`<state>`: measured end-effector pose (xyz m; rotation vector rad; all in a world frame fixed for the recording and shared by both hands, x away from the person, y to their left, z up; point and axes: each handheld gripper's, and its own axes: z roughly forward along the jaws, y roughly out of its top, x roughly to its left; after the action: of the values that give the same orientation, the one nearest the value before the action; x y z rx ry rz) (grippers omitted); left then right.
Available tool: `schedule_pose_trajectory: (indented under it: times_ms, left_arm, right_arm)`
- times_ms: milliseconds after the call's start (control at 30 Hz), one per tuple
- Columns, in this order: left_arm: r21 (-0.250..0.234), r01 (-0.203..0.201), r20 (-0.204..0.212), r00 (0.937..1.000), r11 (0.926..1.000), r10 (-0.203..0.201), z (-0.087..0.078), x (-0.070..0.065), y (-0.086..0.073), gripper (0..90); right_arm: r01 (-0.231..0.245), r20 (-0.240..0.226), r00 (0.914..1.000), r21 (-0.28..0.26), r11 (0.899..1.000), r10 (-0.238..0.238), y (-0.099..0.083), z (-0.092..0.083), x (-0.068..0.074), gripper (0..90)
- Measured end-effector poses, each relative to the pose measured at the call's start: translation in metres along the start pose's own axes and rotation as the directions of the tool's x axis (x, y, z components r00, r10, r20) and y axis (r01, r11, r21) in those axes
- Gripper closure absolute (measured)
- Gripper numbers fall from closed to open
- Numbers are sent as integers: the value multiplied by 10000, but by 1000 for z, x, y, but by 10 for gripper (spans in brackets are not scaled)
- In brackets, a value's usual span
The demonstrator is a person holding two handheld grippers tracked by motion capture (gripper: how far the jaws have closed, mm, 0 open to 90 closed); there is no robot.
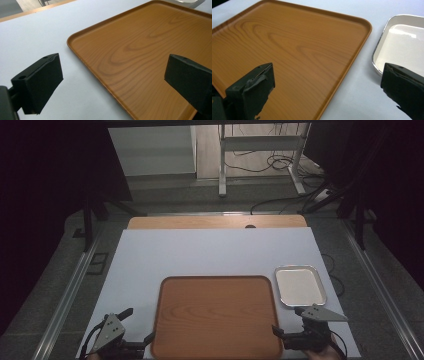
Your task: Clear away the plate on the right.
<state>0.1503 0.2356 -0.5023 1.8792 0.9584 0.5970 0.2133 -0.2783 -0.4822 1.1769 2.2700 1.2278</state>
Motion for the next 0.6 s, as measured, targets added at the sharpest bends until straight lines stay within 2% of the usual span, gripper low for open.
schedule_pose_trajectory:
  times_ms: [600]
  left_arm:
    - [21,142,249,9996,9999,-143,0,3,0,15]
  right_arm:
    - [606,-62,9982,547,9967,-603,2,6,6,0]
